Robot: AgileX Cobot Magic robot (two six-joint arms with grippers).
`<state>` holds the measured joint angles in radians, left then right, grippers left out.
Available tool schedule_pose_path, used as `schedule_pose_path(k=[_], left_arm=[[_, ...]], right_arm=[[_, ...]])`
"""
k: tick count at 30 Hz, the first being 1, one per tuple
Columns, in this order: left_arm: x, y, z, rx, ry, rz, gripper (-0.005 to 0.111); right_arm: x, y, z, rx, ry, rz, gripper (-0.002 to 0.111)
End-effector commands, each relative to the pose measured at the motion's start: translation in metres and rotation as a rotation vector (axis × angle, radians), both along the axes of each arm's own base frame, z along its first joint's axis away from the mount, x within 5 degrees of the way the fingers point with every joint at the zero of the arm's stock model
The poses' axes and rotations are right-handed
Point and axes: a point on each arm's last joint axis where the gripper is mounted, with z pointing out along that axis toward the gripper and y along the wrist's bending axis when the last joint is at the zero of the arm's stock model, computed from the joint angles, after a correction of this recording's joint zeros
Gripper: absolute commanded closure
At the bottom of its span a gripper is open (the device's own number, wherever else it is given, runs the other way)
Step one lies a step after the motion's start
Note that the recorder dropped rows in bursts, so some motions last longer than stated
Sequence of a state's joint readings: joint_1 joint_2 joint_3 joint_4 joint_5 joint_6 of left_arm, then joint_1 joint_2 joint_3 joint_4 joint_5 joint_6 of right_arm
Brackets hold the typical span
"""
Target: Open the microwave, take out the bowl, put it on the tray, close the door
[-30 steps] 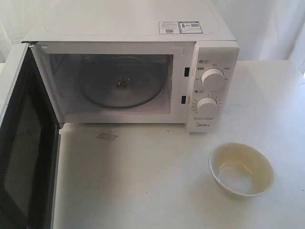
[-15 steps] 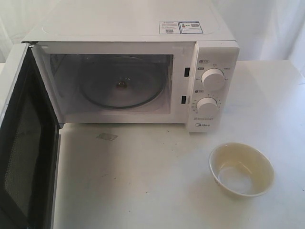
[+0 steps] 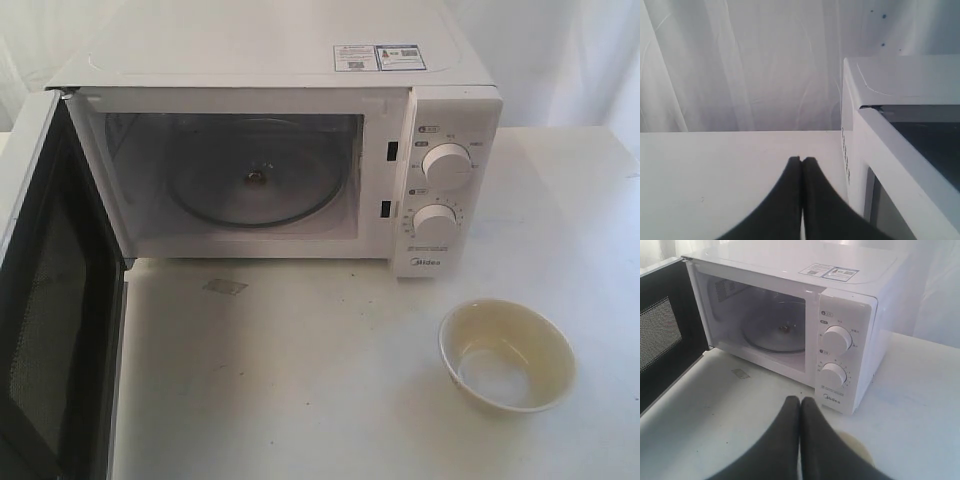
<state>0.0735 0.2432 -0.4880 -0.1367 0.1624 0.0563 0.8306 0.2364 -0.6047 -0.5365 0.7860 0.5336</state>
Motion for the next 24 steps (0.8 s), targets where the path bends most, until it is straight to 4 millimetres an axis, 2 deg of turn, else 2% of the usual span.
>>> schedule_pose_path(k=[1, 4, 10, 12, 16, 18, 24], left_arm=[[-0.001, -0.002, -0.001, -0.01, 0.052, -0.022, 0.107], [-0.003, -0.003, 0.001, 0.004, 0.084, -0.034, 0.107], [-0.014, -0.009, 0.035, 0.122, 0.279, -0.114, 0.107], [-0.017, -0.009, 0.048, 0.147, 0.399, -0.133, 0.107], [-0.019, -0.008, 0.058, 0.17, 0.693, -0.174, 0.107], [-0.015, -0.008, 0.062, 0.167, 0.812, -0.197, 0.107], [0.005, -0.008, 0.062, 0.138, 0.871, -0.215, 0.107]], right_arm=[[-0.001, -0.002, 0.001, -0.008, -0.017, -0.007, 0.108], [0.0, -0.002, 0.001, -0.009, -0.024, -0.007, 0.108], [0.0, -0.003, 0.002, -0.026, -0.041, -0.019, 0.108], [0.0, -0.003, 0.002, -0.026, -0.041, -0.019, 0.108], [0.0, -0.003, 0.002, -0.023, -0.043, -0.017, 0.108], [0.0, -0.002, 0.003, 0.009, -0.043, -0.012, 0.108], [0.0, -0.001, 0.005, 0.028, -0.057, 0.0, 0.108]])
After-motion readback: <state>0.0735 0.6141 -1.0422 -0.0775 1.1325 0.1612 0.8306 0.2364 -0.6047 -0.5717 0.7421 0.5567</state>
